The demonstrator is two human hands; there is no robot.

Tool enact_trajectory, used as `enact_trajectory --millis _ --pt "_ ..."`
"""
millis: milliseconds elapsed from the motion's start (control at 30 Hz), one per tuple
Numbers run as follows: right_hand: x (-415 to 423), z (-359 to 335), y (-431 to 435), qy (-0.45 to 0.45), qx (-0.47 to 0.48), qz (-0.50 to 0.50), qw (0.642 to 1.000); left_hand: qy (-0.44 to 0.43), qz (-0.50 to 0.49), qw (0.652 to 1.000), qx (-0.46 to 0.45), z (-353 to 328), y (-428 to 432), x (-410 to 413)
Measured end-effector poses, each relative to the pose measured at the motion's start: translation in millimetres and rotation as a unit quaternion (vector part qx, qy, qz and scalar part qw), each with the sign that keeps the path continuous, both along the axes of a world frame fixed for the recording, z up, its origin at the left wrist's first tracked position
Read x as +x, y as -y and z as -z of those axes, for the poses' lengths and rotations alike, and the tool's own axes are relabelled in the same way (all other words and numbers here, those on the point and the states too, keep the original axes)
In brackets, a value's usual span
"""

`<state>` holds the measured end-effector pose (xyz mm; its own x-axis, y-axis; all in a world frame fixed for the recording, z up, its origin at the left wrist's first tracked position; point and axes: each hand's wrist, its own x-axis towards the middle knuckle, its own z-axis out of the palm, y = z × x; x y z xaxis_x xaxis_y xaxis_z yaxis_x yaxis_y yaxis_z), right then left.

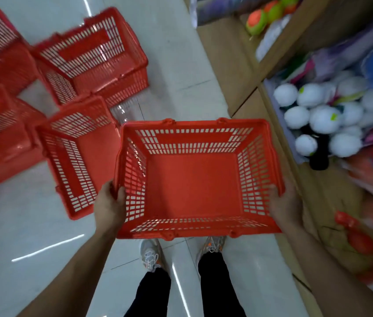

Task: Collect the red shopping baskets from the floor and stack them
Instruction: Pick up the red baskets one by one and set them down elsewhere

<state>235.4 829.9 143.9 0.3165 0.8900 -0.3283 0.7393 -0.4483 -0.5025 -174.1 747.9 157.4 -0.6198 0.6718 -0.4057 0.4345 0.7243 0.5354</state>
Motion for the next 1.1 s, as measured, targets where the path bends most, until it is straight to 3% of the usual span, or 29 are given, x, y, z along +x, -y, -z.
enact_trajectory --millis 300,400,500,733,1100 --pt "-92.4 -249.1 32.7 -0.059 0.106 -0.051 0.991 -0.05 -0.072 0.994 0.064 -260.5 103.6 -82.1" --pt "-122.6 -293.0 43.8 -0.07 0.114 -0.068 0.989 -0.064 -0.115 0.989 0.071 -310.2 148.2 -93.2" --pt "-160.8 -331.9 61.1 -0.094 0.109 -0.137 0.98 -0.076 -0.218 0.969 0.085 -355.3 211.4 -97.3" --pt "-276.0 -391.0 101.0 -0.137 0.092 -0.329 0.93 -0.12 -0.426 0.891 0.097 -400.4 371.2 -85.6" --pt "-511.8 -443.6 272.2 -0.166 0.108 -0.584 0.787 -0.138 -0.671 0.714 0.145 -420.2 606.9 -99.7"
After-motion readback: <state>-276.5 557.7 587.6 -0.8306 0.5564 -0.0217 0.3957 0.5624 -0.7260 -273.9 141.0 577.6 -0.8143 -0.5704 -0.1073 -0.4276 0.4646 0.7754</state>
